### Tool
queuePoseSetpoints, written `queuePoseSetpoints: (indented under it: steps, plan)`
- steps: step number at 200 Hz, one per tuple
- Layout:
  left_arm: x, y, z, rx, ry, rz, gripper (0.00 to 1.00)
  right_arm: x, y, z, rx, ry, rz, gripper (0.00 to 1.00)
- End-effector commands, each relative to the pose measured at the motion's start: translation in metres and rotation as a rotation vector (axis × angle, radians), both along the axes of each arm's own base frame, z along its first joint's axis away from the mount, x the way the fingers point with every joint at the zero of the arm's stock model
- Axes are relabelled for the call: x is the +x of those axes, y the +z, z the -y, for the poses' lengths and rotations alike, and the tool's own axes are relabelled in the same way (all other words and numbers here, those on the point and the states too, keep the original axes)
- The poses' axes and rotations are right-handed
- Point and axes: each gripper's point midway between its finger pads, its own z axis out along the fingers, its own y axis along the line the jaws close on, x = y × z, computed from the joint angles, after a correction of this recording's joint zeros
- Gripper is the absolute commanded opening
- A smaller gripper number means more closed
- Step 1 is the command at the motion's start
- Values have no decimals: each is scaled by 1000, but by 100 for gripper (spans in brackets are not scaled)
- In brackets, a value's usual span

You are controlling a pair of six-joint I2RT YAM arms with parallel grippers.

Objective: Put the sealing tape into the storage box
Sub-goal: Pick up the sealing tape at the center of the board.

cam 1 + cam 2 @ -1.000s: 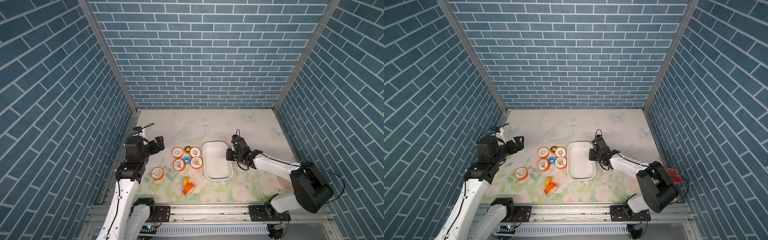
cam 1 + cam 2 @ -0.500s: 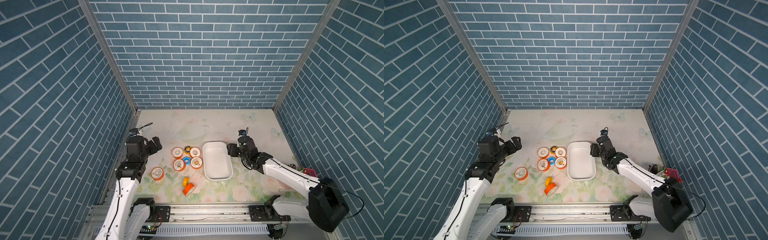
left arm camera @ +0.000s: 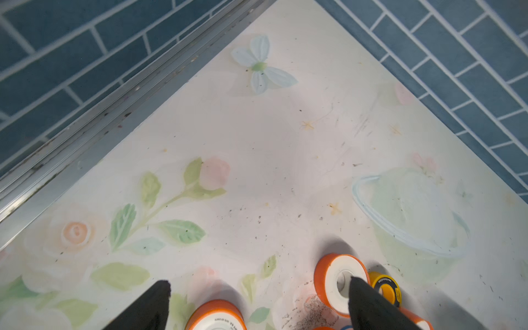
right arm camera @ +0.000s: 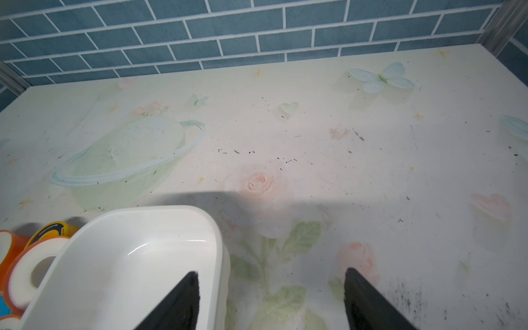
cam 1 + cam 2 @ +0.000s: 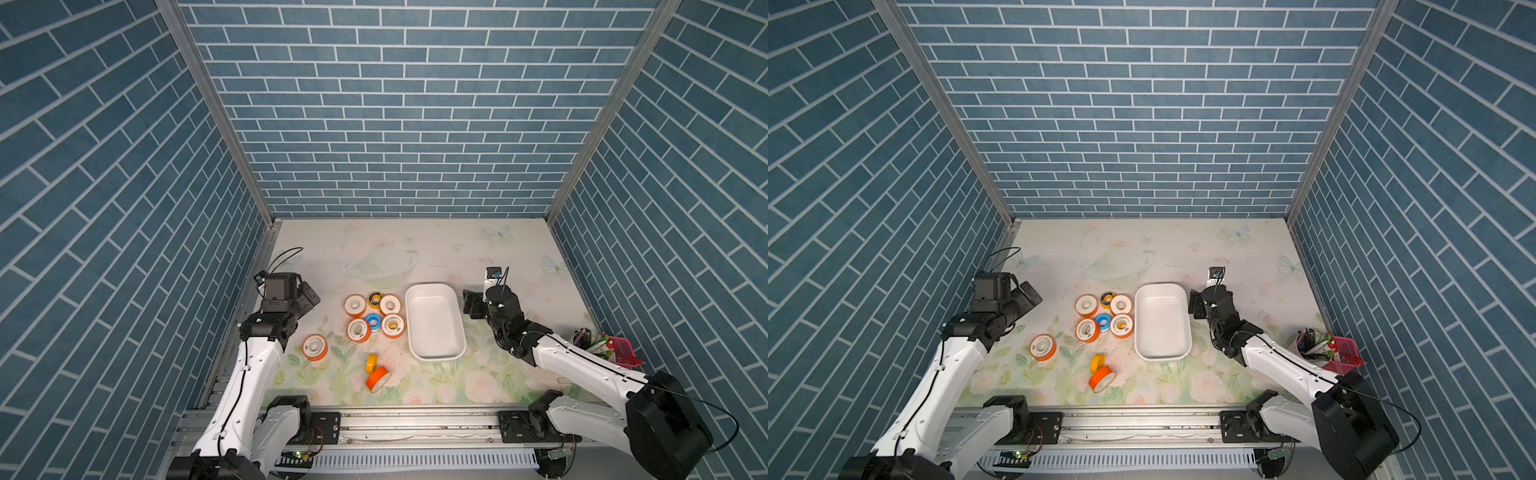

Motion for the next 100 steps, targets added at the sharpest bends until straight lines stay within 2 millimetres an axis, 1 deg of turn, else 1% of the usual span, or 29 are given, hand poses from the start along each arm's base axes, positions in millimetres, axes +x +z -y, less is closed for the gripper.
queuePoseSetpoints:
  steps: [1, 16, 25, 47, 59, 100]
  plan:
    - [-23, -29, -7, -48, 133, -107, 100, 3, 6, -6, 6, 20, -2, 79]
    - [-28, -54, 2, -106, 132, -160, 100, 1, 5, -6, 1, 25, -12, 79]
    - [-32, -64, 4, -118, 135, -196, 100, 1, 4, -5, -6, 28, -13, 79]
    - [-38, -78, 7, -117, 139, -233, 100, -1, -1, 1, -51, 21, -15, 79]
    - [-40, -86, 12, -136, 134, -240, 100, -2, -3, 4, -70, 20, -15, 80]
    - [-47, -108, 30, -144, 92, -296, 100, -2, 6, 17, -89, -31, 34, 79]
